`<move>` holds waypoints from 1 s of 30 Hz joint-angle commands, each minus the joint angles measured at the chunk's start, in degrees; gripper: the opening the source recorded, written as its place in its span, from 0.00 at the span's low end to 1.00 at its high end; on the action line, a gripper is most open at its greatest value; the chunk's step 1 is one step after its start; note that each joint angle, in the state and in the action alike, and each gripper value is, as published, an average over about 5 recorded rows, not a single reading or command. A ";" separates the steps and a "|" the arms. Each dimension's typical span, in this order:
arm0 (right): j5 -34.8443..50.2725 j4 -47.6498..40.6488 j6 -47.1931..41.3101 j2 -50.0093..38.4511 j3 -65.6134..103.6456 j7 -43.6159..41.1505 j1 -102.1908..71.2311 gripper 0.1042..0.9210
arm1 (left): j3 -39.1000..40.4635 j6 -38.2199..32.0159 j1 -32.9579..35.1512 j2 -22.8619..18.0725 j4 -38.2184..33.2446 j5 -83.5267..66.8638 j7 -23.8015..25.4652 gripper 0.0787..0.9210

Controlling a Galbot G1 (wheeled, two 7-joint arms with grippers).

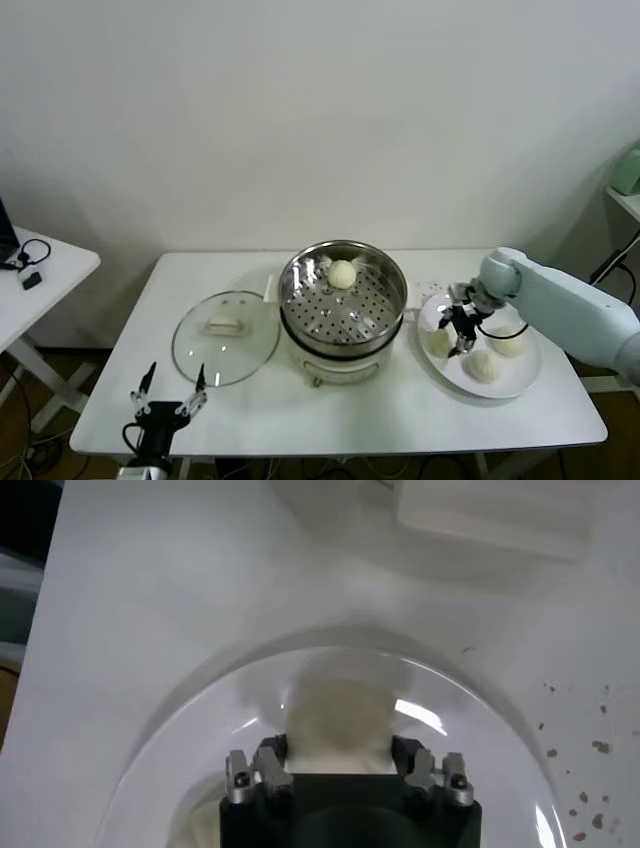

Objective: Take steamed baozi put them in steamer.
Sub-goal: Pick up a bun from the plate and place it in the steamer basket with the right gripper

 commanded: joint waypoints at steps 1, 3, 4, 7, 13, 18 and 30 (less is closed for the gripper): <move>5.20 1.58 -1.93 -1.22 -0.98 0.22 2.18 0.69 | -0.10 0.02 0.04 0.05 -0.18 -0.04 0.00 0.88; 9.05 2.84 -3.36 -2.31 -2.72 0.51 4.94 0.69 | -0.12 0.02 0.05 0.08 -0.21 -0.09 -0.01 0.88; 11.38 3.50 -4.02 -2.97 -4.08 0.66 7.02 0.69 | -0.11 0.02 0.05 0.09 -0.23 -0.11 -0.01 0.88; 18.17 5.20 -5.64 -4.84 -9.07 0.81 14.10 0.69 | -0.03 -0.02 0.16 0.12 -0.29 -0.17 0.00 0.88; 30.88 7.23 -7.53 -6.74 -22.27 0.32 31.12 0.69 | 0.34 -0.31 0.56 0.22 -0.39 -0.27 0.01 0.88; 38.34 8.62 -7.76 -4.59 -31.13 0.06 43.41 0.69 | 0.83 -0.32 0.36 0.46 -0.55 -0.29 -0.03 0.88; 47.73 11.77 -11.60 7.94 -32.26 4.80 45.51 0.69 | 1.79 0.03 0.74 0.72 -1.25 -0.27 -0.63 0.88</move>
